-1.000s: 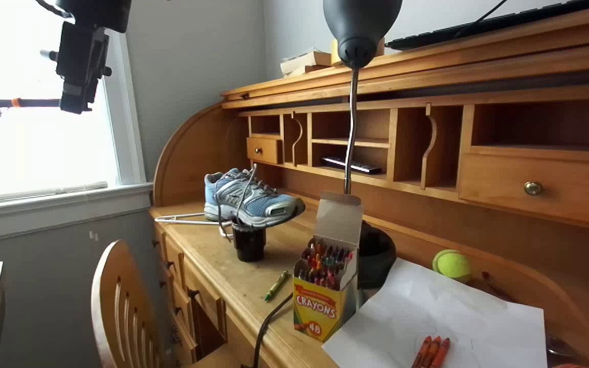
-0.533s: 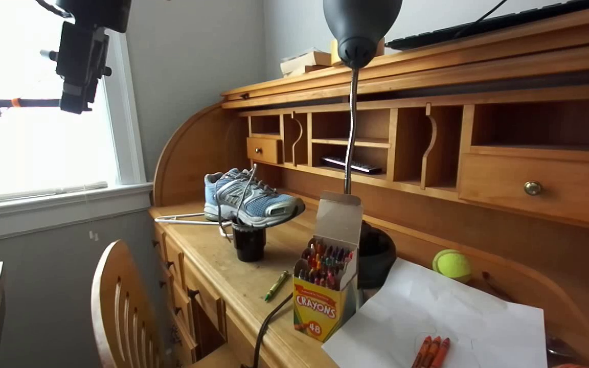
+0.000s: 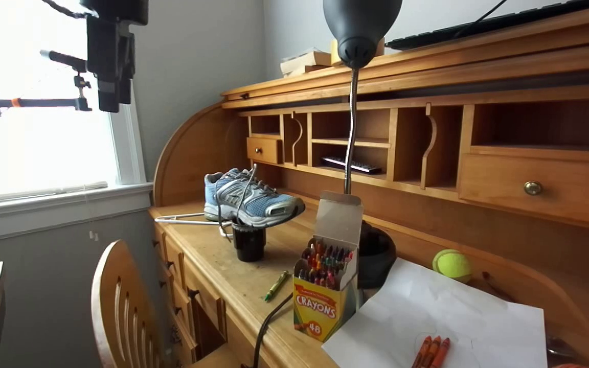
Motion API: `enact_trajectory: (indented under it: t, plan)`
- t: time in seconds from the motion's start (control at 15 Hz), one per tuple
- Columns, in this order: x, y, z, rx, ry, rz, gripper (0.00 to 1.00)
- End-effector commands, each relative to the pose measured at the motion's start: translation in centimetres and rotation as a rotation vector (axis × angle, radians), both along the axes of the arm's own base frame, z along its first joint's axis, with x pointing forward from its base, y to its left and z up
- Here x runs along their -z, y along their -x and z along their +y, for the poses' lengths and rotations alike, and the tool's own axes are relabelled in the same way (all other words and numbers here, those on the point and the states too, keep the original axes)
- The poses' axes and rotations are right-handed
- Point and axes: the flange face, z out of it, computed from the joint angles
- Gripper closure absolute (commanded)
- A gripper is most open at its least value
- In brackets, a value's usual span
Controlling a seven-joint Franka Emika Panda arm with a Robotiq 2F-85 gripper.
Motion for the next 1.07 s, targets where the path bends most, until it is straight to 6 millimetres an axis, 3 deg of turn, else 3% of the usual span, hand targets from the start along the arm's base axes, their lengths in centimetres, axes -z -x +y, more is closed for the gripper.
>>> enact_trajectory:
  t: [0.0,0.4,1.0]
  plan:
    - [1.8,-2.8,-1.7,0.091,0.072,-0.088,0.0]
    - [6.1,-8.0,-0.9,0.209,0.136,-0.094,0.0]
    - [9.7,-12.1,3.3,0.182,0.135,-0.044,0.0]
